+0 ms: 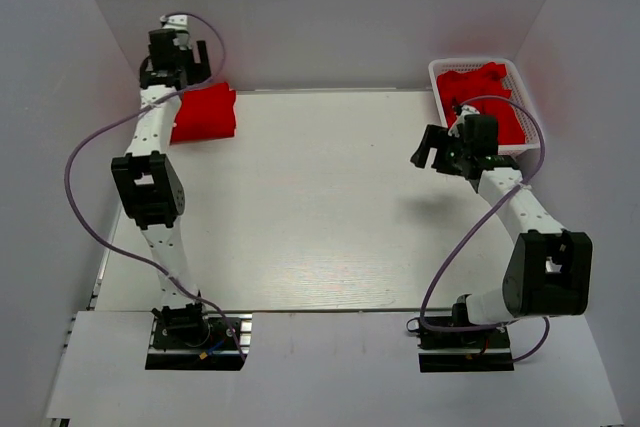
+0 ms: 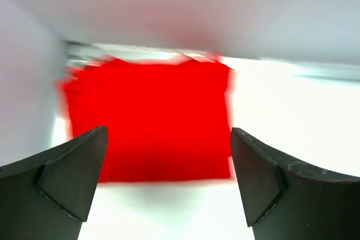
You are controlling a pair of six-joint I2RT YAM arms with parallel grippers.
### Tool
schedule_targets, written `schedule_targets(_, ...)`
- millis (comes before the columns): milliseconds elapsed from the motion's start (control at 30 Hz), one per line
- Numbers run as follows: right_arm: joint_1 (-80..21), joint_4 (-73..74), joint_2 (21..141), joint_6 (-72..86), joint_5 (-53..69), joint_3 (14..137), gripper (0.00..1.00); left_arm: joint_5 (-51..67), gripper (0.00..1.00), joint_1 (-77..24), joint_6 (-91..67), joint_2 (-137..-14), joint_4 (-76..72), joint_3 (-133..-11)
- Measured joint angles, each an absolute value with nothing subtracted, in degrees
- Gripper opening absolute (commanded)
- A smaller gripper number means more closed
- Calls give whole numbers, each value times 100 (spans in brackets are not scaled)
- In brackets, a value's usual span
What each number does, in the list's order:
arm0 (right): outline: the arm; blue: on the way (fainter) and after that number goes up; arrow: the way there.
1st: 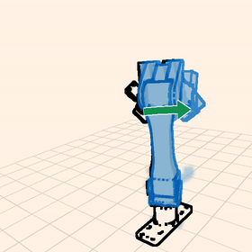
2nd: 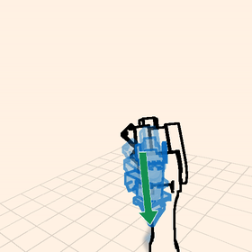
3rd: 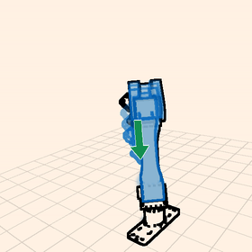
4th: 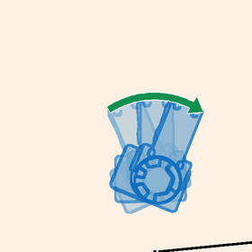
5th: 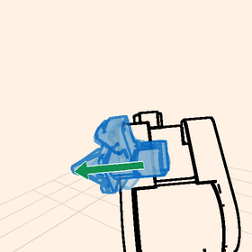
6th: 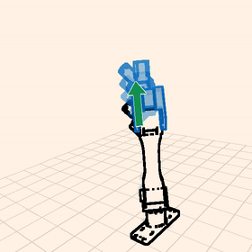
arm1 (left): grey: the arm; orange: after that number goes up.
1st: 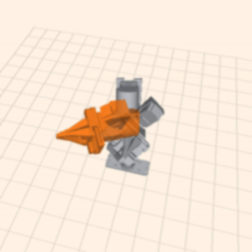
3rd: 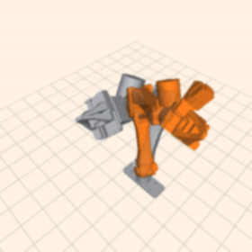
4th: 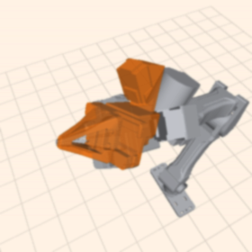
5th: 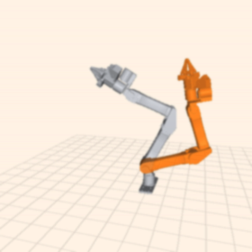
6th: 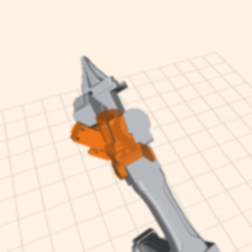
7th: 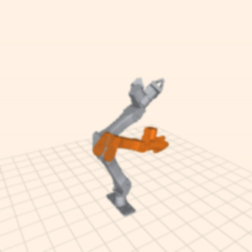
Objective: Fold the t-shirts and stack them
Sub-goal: Put the neatly folded tshirt into the corner of the board with the right arm
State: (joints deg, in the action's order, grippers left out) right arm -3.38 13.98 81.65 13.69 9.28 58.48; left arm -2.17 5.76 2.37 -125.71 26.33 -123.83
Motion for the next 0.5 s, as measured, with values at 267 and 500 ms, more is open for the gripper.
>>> schedule_targets(267, -338, 1116, 7491, 1570, 1017, 4858, 90, -80, 100, -1586, -930, -10991, 1796, -8468)
schedule_targets(500, -338, 532, 6600, 1920, 976, 3813, 90, -473, 100, -3011, -1667, -10219, 2099, -6720)
